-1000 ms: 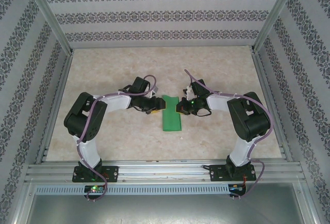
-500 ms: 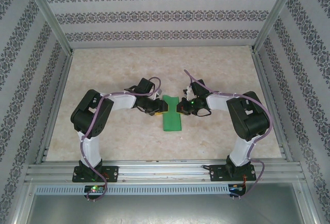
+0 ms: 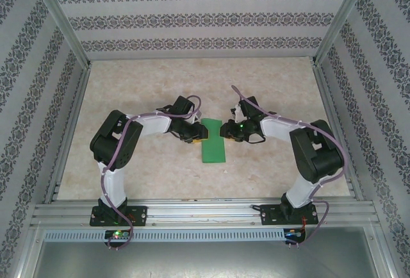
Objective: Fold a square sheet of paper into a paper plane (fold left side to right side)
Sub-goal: First fold in half a square sheet of paper at the center of the table, then hold the square sheet of paper at the center of the table.
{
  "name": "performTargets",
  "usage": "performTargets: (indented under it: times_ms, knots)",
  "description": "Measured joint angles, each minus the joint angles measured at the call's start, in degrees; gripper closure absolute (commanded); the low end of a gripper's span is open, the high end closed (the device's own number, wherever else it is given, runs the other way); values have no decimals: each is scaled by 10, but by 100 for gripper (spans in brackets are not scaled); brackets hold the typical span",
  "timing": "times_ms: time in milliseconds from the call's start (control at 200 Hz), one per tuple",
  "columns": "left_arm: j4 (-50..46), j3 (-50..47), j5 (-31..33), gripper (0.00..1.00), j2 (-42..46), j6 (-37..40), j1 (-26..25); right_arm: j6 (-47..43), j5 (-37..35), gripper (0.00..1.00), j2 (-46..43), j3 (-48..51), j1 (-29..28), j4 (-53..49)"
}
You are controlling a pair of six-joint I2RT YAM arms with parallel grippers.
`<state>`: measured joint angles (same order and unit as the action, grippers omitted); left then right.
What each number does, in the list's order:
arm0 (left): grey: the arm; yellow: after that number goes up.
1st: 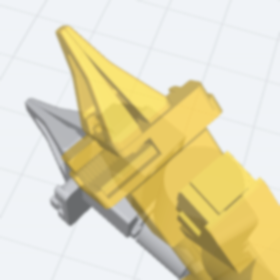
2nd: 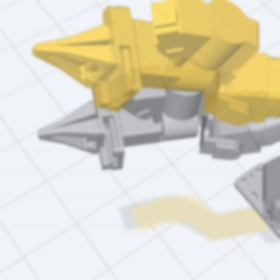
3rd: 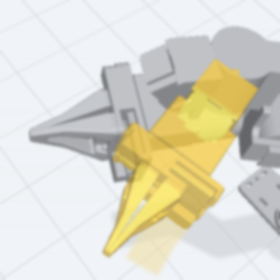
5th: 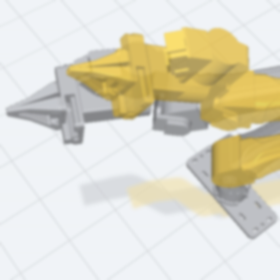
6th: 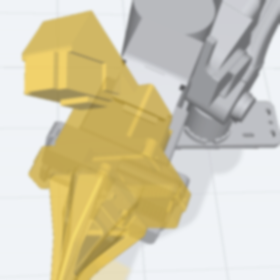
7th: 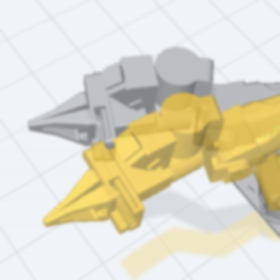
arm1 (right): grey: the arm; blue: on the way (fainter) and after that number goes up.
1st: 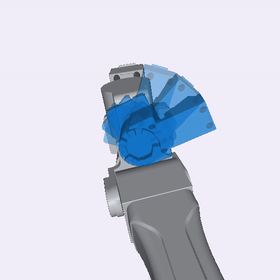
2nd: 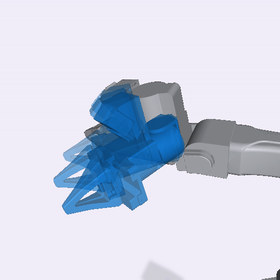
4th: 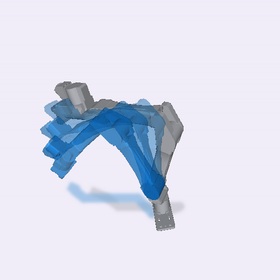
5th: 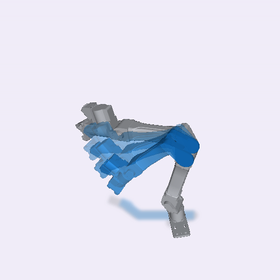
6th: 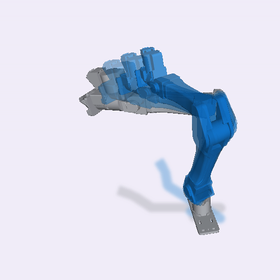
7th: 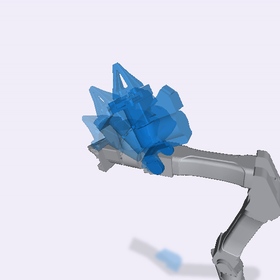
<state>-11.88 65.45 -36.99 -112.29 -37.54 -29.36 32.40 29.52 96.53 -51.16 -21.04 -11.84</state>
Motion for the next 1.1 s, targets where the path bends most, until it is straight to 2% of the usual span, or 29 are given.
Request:
performTargets:
  times_ms: [345,1099]
  knots:
    - [-67,44,40,66,-14,5,-14,-14,-57,59,-98,27,37,-30]
    - [-99,70,51,65,-28,4,-18,-26,-59,59,-106,29,40,-39]
